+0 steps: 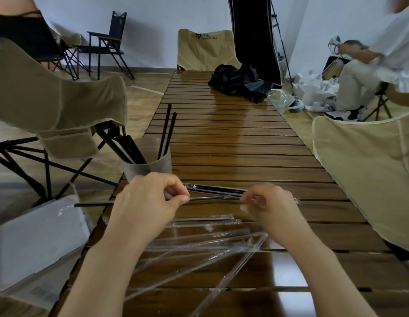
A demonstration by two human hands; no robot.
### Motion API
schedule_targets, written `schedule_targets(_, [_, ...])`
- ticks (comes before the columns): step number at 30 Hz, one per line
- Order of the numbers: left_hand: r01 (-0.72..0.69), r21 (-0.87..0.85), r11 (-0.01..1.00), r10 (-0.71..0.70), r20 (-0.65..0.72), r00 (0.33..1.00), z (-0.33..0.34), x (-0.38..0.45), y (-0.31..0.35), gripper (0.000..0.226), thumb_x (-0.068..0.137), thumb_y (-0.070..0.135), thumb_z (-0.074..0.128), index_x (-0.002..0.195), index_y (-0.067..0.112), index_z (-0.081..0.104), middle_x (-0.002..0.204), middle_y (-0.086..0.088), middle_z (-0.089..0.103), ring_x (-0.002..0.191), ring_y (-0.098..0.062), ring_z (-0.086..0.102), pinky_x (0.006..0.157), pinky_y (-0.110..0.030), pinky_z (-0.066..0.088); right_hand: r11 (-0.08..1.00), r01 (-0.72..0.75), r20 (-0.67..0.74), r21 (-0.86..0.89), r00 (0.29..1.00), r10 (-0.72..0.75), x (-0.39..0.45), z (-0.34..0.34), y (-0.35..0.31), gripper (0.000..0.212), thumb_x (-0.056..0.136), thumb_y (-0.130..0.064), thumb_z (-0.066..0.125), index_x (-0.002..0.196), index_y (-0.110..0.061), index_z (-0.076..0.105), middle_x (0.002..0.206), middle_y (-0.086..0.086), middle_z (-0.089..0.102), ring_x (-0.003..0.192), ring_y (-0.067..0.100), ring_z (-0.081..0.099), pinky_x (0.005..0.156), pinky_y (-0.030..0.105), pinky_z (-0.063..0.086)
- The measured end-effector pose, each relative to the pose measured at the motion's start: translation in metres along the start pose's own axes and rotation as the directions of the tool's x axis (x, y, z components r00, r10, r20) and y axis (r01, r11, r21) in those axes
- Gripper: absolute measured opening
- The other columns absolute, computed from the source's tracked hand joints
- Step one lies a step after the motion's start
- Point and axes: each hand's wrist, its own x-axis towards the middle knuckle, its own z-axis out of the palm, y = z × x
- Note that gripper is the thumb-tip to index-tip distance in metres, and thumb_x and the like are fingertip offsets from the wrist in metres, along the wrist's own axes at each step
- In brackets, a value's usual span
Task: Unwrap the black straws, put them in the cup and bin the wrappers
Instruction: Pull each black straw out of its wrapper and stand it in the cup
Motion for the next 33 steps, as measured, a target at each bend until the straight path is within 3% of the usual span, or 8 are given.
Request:
schedule_targets(4, [-0.03,-0.027,0.999,0.032,0.049,0.998,0.002,0.0,0.003,0.002,0.083,0.043,0.07,0.082,0.041,0.07,0.079,0.024,0.064,0.077,0.007,0.059,0.065,-0.011,0.045,0.986,0.146,-0.001,0.08,0.989,-0.147,0.0,0.002,-0.016,0.022,0.083,-0.025,0.069,0.104,-0.032,0.065,0.097,-0.022,0.052,0.095,-0.003,0.049,0.075,0.008,0.036])
schedule_targets(9, [-0.046,-0.081,0.996,0.052,0.073,0.996,0.002,0.0,0.005,0.005,0.082,0.041,0.071,0.079,0.044,0.068,0.08,0.024,0.065,0.079,0.006,0.06,0.074,-0.02,0.053,0.985,0.153,0.032,0.081,0.987,-0.156,0.0,0.008,-0.017,0.015,0.083,-0.021,0.07,0.078,-0.034,0.065,0.08,-0.019,0.059,0.077,-0.005,0.055,0.063,0.007,0.038])
schedule_targets(13, [-0.048,-0.131,0.99,0.056,0.061,0.997,0.002,-0.001,0.004,0.004,0.083,0.038,0.07,0.082,0.041,0.07,0.08,0.023,0.066,0.079,0.006,0.061,0.075,-0.021,0.054,0.988,0.145,0.044,0.056,0.988,-0.148,0.001,0.007,-0.016,0.012,0.084,-0.024,0.069,0.078,-0.032,0.062,0.078,-0.018,0.059,0.072,-0.005,0.055,0.058,0.007,0.04])
schedule_targets(20, [-0.06,-0.244,0.968,0.074,0.048,0.996,-0.001,0.0,0.008,0.004,0.085,0.033,0.07,0.086,0.036,0.07,0.079,0.021,0.066,0.076,0.007,0.061,0.071,-0.015,0.05,0.982,0.18,0.047,0.055,0.982,-0.183,0.001,0.009,-0.014,0.031,0.082,-0.026,0.07,0.06,-0.038,0.052,0.081,-0.01,0.07,0.069,-0.002,0.061,0.058,0.007,0.043])
schedule_targets(26, [-0.065,-0.209,0.976,0.078,0.053,0.996,0.001,0.001,0.005,0.004,0.084,0.035,0.07,0.086,0.039,0.069,0.079,0.021,0.065,0.076,0.007,0.061,0.073,-0.019,0.054,0.956,0.251,0.002,0.152,0.967,-0.254,0.0,0.006,-0.013,0.004,0.083,-0.032,0.067,0.085,-0.035,0.065,0.076,-0.017,0.065,0.076,-0.004,0.06,0.063,0.007,0.045])
schedule_targets(33, [-0.058,-0.216,0.975,0.076,0.078,0.994,0.001,0.001,0.001,0.003,0.082,0.038,0.071,0.084,0.04,0.07,0.079,0.022,0.067,0.078,0.008,0.062,0.076,-0.023,0.056,0.956,0.241,-0.043,0.165,0.97,-0.237,0.0,-0.001,-0.007,0.018,0.084,-0.017,0.069,0.077,-0.033,0.071,0.073,-0.024,0.067,0.077,-0.005,0.062,0.067,0.004,0.042])
